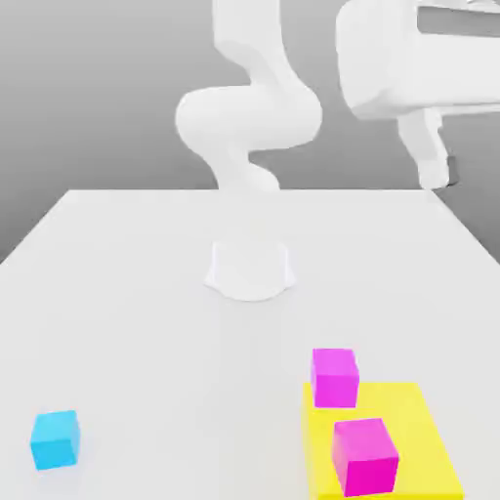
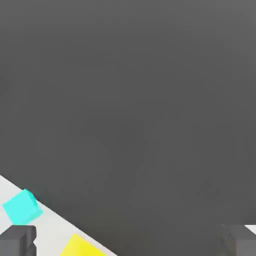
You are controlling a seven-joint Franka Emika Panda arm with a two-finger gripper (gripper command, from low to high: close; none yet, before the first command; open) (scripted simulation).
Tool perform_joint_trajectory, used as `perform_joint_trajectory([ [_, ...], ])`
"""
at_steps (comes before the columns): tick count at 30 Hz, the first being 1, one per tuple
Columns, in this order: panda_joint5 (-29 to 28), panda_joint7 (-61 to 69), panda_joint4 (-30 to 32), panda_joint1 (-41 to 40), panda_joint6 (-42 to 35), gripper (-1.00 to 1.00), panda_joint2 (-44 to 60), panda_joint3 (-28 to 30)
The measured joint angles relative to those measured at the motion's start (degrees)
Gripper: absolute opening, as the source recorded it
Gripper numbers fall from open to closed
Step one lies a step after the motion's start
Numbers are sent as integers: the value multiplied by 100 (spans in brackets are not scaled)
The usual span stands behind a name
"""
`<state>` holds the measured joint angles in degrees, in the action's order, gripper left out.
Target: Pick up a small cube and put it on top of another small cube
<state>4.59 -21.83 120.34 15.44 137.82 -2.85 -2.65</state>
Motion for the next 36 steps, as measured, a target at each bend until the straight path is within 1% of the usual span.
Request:
perform_joint_trajectory([
  [7,-258,538,-381,392,223,0,1449,-214],
  [16,-957,1002,-877,973,491,0,3311,-397],
  [20,-1130,979,-1092,1112,995,0,4143,-311],
  [21,-1145,972,-1121,1125,1076,-100,4256,-296],
  [28,-1129,987,-1116,1129,1052,-100,4236,-296],
  [32,-1015,1081,-910,1037,550,-100,3527,-362],
  [36,-849,1412,-397,629,246,-100,2690,-240],
])
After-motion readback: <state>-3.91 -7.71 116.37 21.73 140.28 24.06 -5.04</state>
